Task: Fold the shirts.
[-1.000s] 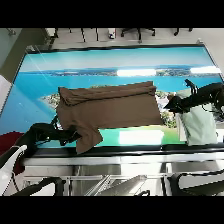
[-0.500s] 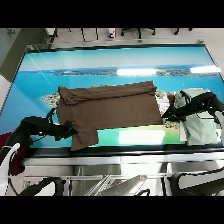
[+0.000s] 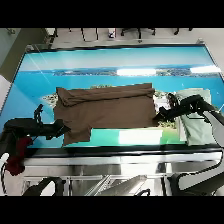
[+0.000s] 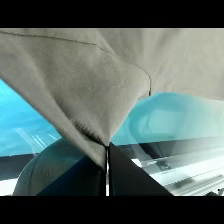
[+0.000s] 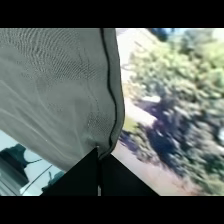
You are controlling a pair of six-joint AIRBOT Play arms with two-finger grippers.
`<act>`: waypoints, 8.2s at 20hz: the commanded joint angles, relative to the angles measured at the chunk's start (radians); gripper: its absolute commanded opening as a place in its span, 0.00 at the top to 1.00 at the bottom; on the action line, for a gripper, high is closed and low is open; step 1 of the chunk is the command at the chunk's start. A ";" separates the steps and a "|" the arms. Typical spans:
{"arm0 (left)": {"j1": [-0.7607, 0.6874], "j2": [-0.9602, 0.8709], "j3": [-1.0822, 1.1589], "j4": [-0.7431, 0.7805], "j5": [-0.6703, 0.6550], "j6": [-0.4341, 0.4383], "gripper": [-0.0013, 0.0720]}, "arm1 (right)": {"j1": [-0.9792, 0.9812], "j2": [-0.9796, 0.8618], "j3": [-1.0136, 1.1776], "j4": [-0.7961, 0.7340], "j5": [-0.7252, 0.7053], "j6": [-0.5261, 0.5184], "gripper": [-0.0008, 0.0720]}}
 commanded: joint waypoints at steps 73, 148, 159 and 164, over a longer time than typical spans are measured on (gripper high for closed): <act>-0.909 -0.944 0.995 0.135 -0.294 -0.160 0.96 | -0.033 0.507 0.318 0.067 -0.125 0.050 0.96; 0.186 0.698 0.375 0.216 0.035 -0.124 0.96 | -0.159 0.038 0.879 0.124 -0.034 0.394 0.96; 0.186 0.698 0.375 0.214 0.053 -0.124 0.96 | -0.487 0.086 0.917 0.081 -0.282 0.507 0.96; 0.186 0.698 0.375 0.215 0.074 -0.124 0.96 | -0.523 0.199 0.917 0.028 -0.306 0.625 0.96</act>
